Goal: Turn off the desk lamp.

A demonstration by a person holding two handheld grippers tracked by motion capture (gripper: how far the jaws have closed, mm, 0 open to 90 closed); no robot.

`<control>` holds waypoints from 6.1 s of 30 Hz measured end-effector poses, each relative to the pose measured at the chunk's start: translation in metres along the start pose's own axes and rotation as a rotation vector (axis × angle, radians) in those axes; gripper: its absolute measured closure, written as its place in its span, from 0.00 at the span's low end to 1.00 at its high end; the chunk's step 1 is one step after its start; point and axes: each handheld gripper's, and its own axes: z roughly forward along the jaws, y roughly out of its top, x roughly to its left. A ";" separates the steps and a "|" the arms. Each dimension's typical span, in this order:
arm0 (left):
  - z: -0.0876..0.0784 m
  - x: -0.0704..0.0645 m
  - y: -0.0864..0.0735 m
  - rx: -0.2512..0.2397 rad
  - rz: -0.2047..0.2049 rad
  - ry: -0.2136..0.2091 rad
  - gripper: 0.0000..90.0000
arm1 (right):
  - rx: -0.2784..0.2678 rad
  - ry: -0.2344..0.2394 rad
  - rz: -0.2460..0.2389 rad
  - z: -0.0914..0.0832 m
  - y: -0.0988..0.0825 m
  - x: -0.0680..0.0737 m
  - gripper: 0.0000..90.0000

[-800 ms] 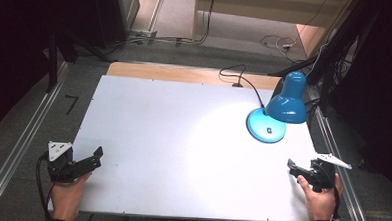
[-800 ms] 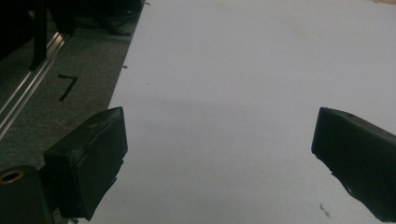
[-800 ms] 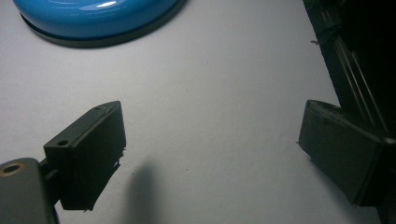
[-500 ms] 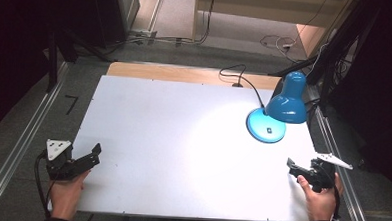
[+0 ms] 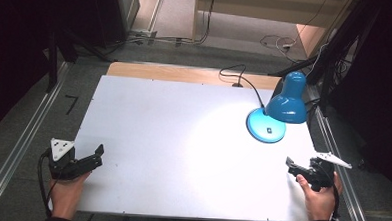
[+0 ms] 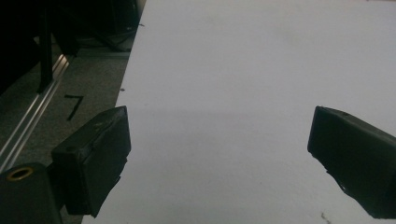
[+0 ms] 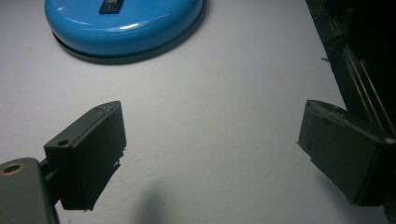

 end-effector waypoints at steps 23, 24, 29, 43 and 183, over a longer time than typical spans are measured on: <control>-0.003 -0.008 0.003 -0.021 0.028 -0.021 0.02 | -0.022 0.017 -0.012 0.002 0.009 0.009 0.07; -0.003 -0.009 0.002 -0.022 0.030 -0.018 0.02 | -0.019 0.018 -0.013 0.004 0.010 0.010 0.07; -0.002 -0.009 0.001 -0.015 0.026 -0.025 0.02 | -0.021 0.025 -0.022 0.005 0.011 0.012 0.07; -0.002 -0.007 0.001 -0.018 0.015 -0.020 0.02 | -0.027 0.023 -0.026 0.013 0.019 0.016 0.07; 0.003 -0.007 -0.001 0.007 0.004 -0.041 0.04 | -0.097 0.094 -0.098 0.073 0.063 0.057 0.98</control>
